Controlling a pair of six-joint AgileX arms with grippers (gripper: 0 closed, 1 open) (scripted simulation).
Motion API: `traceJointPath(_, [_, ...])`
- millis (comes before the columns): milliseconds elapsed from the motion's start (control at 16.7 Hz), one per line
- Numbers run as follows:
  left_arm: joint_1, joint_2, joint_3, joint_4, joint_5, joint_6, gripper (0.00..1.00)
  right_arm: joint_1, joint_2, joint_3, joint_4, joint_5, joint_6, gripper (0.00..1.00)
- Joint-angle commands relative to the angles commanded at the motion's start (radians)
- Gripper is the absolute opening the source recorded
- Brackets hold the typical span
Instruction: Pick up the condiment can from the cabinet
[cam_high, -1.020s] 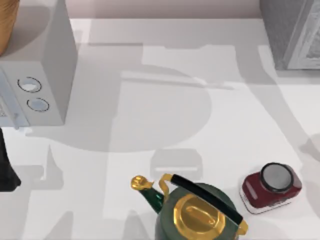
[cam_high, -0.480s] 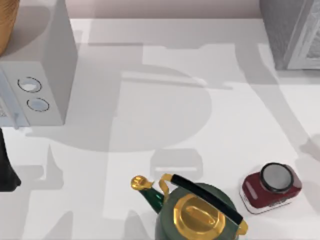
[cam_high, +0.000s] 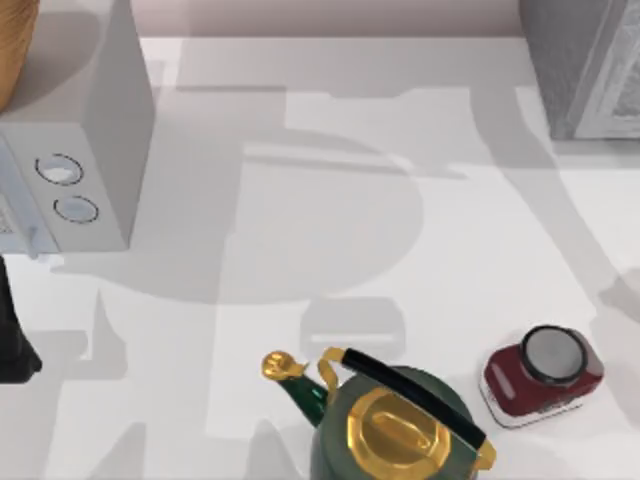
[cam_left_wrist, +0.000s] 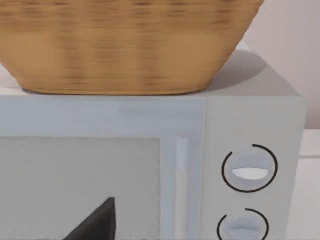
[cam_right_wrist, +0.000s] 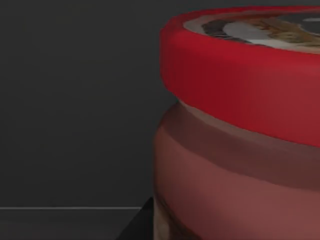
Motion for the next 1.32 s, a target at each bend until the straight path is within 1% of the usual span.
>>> traceJointPath(180, [0.000,0.000,0.000,0.000,0.000,0.000,1.00,0.000,0.000,0.000,0.000,0.000,0.000,0.02])
traceJointPath(240, [0.000,0.000,0.000,0.000,0.000,0.000,1.00,0.000,0.000,0.000,0.000,0.000,0.000,0.00])
traceJointPath(720, [0.000,0.000,0.000,0.000,0.000,0.000,1.00,0.002,-0.001,0.000,0.000,0.000,0.002,0.00])
traceJointPath(840, [0.000,0.000,0.000,0.000,0.000,0.000,1.00,0.017,-0.017,-0.001,-0.016,0.015,0.003,0.00])
traceJointPath(960, [0.000,0.000,0.000,0.000,0.000,0.000,1.00,0.072,-0.071,-0.001,-0.074,0.071,0.007,0.00])
traceJointPath(1320, [0.000,0.000,0.000,0.000,0.000,0.000,1.00,0.312,-0.325,0.001,-0.334,0.304,0.007,0.00])
